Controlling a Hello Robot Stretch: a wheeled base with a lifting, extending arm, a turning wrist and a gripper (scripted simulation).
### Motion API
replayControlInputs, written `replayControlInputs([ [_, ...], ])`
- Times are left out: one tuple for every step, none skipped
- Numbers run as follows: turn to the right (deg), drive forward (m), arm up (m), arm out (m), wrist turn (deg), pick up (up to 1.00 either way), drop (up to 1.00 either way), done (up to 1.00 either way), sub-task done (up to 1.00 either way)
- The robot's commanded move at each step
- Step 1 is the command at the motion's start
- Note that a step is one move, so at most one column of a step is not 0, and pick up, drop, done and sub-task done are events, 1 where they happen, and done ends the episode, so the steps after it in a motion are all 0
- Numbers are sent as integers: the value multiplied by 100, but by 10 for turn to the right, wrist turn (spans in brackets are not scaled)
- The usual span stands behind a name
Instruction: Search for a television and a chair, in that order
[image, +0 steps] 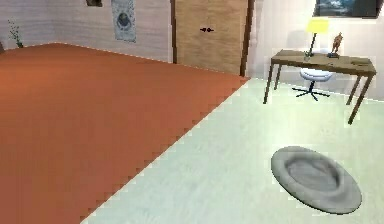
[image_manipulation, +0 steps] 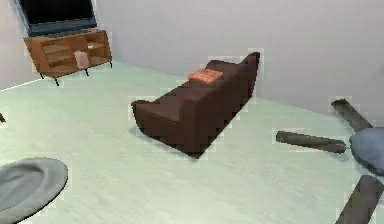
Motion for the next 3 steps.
replayControlInputs([
  [0, 100, 0, 0, 0, 0, 0, 0, 0],
  [60, 0, 0, 0, 0, 0, 0, 0, 0],
  [0, 50, 0, 0, 0, 0, 0, 0, 0],
])
